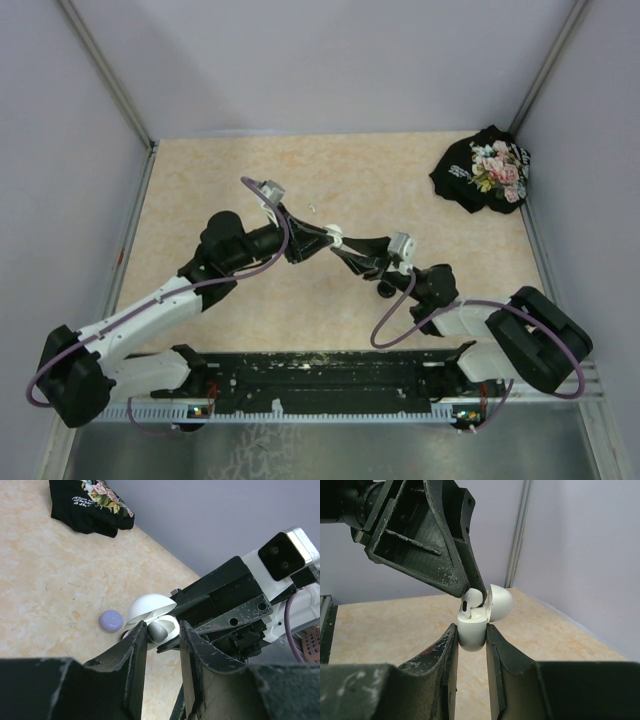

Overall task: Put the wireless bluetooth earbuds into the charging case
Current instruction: Place the earbud in the charging case.

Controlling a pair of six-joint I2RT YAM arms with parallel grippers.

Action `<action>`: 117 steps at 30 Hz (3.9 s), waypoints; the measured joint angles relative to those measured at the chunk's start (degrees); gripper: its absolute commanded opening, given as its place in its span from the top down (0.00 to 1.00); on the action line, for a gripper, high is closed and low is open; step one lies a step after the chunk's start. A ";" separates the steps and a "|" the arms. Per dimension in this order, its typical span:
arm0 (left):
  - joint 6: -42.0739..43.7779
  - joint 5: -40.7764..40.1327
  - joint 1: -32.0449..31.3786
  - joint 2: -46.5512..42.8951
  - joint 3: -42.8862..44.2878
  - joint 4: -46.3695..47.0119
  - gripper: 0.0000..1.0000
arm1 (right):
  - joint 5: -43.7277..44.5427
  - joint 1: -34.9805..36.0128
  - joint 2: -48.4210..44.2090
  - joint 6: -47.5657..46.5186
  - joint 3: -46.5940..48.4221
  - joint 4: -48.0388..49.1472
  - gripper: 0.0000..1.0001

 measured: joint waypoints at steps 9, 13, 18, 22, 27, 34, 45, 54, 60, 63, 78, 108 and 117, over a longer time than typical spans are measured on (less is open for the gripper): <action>2.38 1.77 0.02 -0.33 0.72 -1.81 0.62 | 0.11 0.55 0.04 -1.51 0.00 -0.07 1.00; 4.07 2.99 0.04 -0.28 1.36 -3.19 0.62 | -0.33 0.63 0.61 -1.75 0.00 -0.02 1.00; 6.75 4.79 0.04 0.04 2.14 -4.61 0.62 | -1.38 0.96 1.05 -1.60 0.07 -0.04 1.00; 8.81 5.29 0.04 -0.17 2.23 -5.44 0.63 | -1.81 0.96 1.09 -0.76 0.07 -0.07 1.00; 11.21 7.06 0.15 -0.46 2.56 -6.78 0.63 | -2.71 0.96 1.09 0.46 0.11 -0.09 1.00; 16.39 11.56 0.70 -0.09 4.28 -8.50 0.63 | -4.94 0.90 1.11 1.81 1.49 -1.49 1.00; 21.62 19.76 0.76 1.79 6.43 -9.81 0.61 | -8.98 0.90 1.46 5.22 3.15 -1.95 1.00; 21.14 18.03 0.74 -0.68 6.43 -10.36 0.57 | -9.25 0.92 1.46 5.73 3.15 -2.97 1.00; 17.84 13.92 0.74 -4.22 6.43 -10.60 0.53 | -8.61 0.92 1.49 5.73 3.17 -3.15 1.00; 16.41 12.11 0.74 -6.64 6.43 -12.50 0.48 | -7.87 0.92 1.49 5.68 3.17 -3.23 1.00; 10.80 11.58 0.74 -7.72 6.40 -21.11 0.31 | -6.45 0.92 1.44 5.05 3.17 -6.12 1.00; 7.74 11.13 0.74 -5.75 6.88 -27.10 0.33 | -5.03 0.98 1.40 4.61 3.15 -7.32 1.00; 6.45 12.96 0.74 -4.57 6.88 -25.00 0.32 | -4.94 0.98 1.40 4.61 3.15 -7.32 1.00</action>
